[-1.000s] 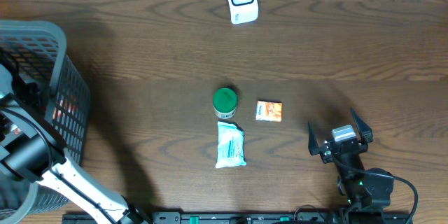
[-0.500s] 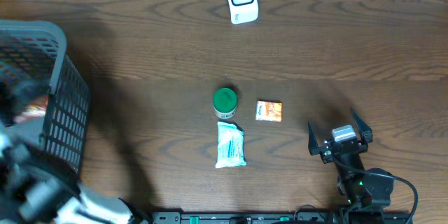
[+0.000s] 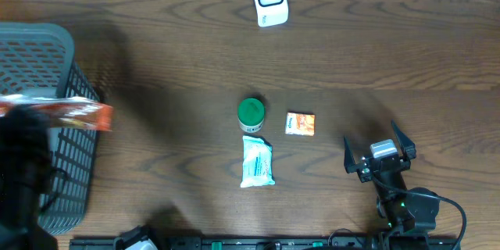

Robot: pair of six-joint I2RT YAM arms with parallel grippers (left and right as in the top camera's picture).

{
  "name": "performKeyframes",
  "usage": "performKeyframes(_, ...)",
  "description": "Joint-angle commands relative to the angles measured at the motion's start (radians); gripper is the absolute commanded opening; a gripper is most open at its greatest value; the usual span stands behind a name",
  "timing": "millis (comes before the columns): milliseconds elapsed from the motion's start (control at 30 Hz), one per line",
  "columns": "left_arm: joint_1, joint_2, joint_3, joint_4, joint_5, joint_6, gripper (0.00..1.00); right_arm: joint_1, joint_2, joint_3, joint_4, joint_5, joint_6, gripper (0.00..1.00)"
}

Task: Scan the item barcode
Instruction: 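Carry the red TOP bar with the left gripper to left of the jar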

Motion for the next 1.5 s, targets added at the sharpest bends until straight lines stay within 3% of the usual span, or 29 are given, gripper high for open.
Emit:
performKeyframes(0, -0.171, 0.029, -0.034, 0.005, 0.096, 0.089, 0.07, 0.015, -0.002, -0.001, -0.005, 0.001, 0.014, 0.99)
performKeyframes(167, -0.458, 0.105, -0.137, 0.108, 0.096, 0.256, 0.08, 0.015, -0.002, -0.001, -0.005, 0.001, 0.014, 0.99)
performKeyframes(400, -0.795, 0.374, -0.192, 0.198, 0.086, 0.687, 0.08, 0.015, -0.002, -0.001, -0.005, 0.001, 0.014, 0.99)
performKeyframes(533, -0.882, 0.507, -0.192, 0.175, -0.129, 0.851, 0.08, 0.015, -0.002, -0.001, -0.005, 0.001, 0.014, 0.99)
performKeyframes(667, -0.888, 0.610, -0.192, 0.129, -0.295, 0.856, 0.08, 0.015, -0.002, -0.001, -0.005, 0.001, 0.014, 0.99)
performKeyframes(967, -0.876, 0.802, -0.283, 0.122, -0.290, 0.837, 0.07, 0.015, -0.002, -0.001, -0.005, 0.001, 0.014, 0.99)
performKeyframes(1267, -0.876, 0.869, -0.524, 0.402, -0.168, 0.690, 0.09, 0.015, -0.002, -0.001, -0.005, 0.001, 0.014, 0.99)
performKeyframes(1400, -0.876, 0.869, -0.559, 0.452, -0.162, 0.624, 0.38, 0.015, -0.002, -0.001, -0.005, 0.001, 0.014, 0.99)
performKeyframes(1467, -0.876, 0.861, -0.554, 0.448, -0.163, 0.622, 0.57, 0.015, -0.002, -0.001, -0.005, 0.001, 0.014, 0.99)
